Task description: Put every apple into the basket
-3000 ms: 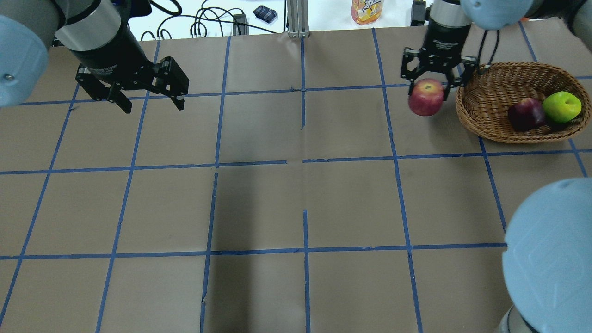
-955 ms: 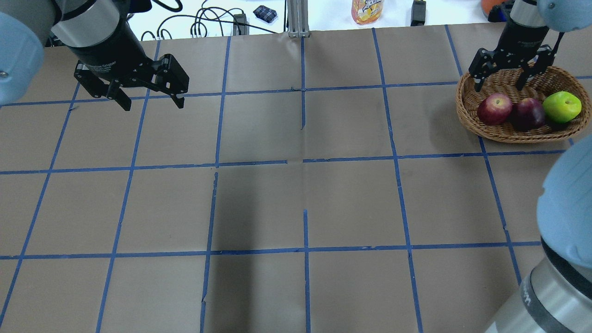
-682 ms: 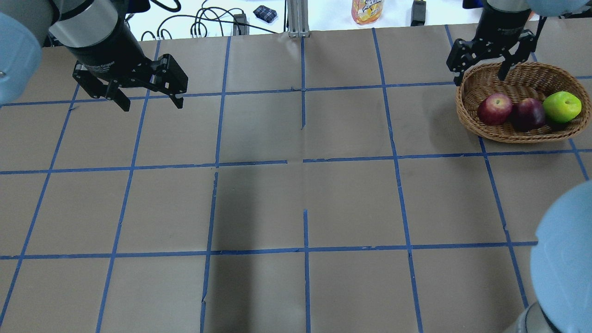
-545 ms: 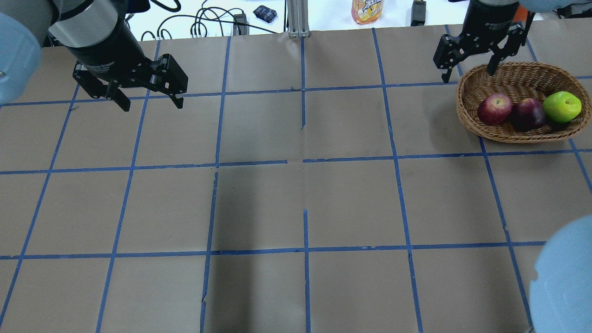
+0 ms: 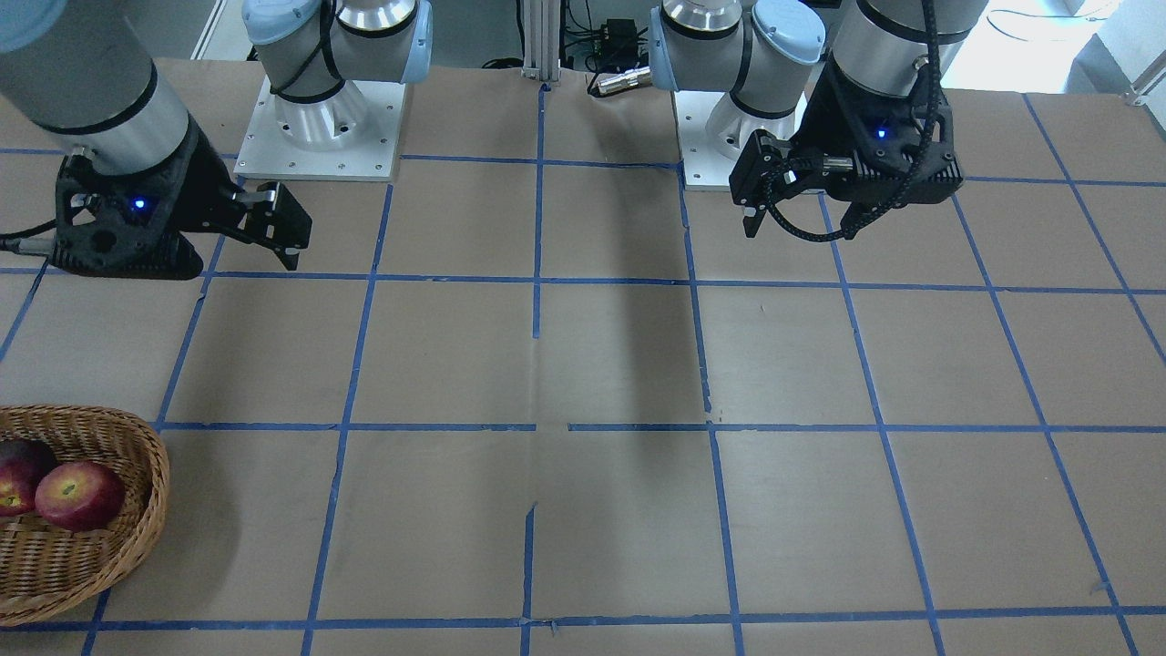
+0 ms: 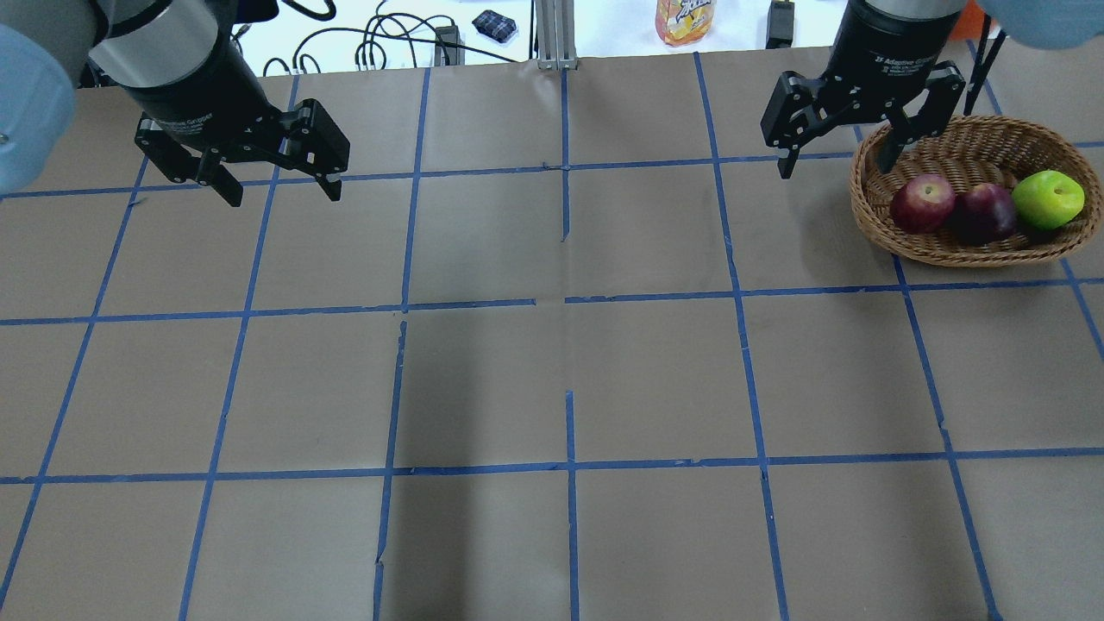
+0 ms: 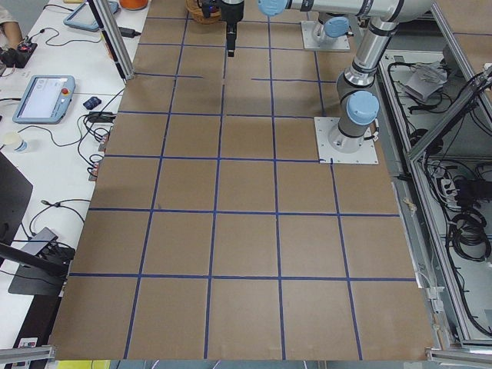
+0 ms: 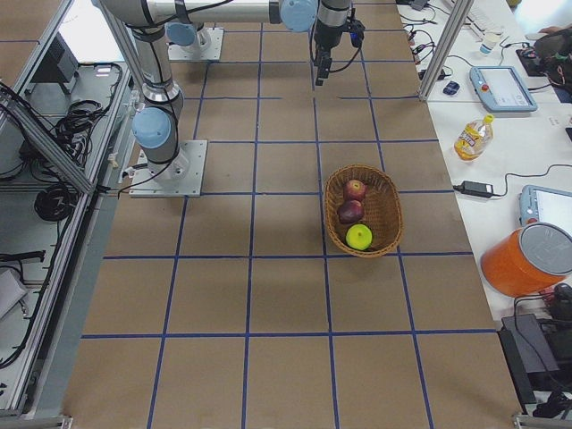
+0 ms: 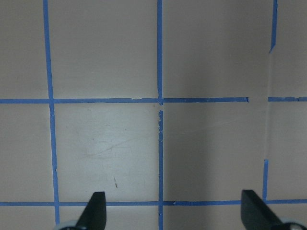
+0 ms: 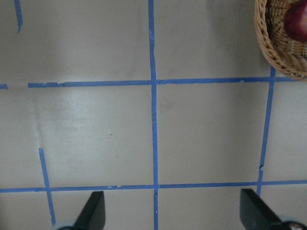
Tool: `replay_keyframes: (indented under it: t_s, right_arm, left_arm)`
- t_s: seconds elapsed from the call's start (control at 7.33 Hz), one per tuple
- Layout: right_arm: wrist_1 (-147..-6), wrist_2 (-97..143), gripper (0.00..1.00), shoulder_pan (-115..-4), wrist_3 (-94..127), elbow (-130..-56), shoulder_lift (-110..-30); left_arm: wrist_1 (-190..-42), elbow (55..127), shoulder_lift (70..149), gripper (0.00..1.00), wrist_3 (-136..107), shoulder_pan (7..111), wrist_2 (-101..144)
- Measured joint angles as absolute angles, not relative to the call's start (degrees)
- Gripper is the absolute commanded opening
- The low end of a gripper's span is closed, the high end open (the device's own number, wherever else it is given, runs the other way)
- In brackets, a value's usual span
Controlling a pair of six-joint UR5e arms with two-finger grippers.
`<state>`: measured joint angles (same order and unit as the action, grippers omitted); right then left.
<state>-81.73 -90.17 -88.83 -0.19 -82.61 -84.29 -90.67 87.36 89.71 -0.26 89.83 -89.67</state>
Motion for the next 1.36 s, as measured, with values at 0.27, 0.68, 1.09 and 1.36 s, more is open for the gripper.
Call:
replay_keyframes:
  t_s: [0.27,0.68,1.09,1.36]
  right_arm:
    - [-82.26,-89.36,1.0,-89.92,0.94,-89.46,-89.73]
    - [-84.46,-89.41,1.0,-90.11,0.69,-92.77,-92.8]
    - [-85.35,-89.38,1.0,-89.57,1.12,-91.34,-93.04]
    - [-85.17,-89.4,1.0,-89.56,1.14,-90.41,-92.95]
  left_arm:
    - [-90.62,87.36,89.61,1.0,-0.26,89.83,-89.74]
    - [-90.62,87.35,89.57,1.0,-0.26,89.82,-89.81]
    - [-90.54,87.25,89.56,1.0,-0.26,89.8,-89.74]
    - [-90.47,87.2,89.61,1.0,-0.26,89.75,-89.72]
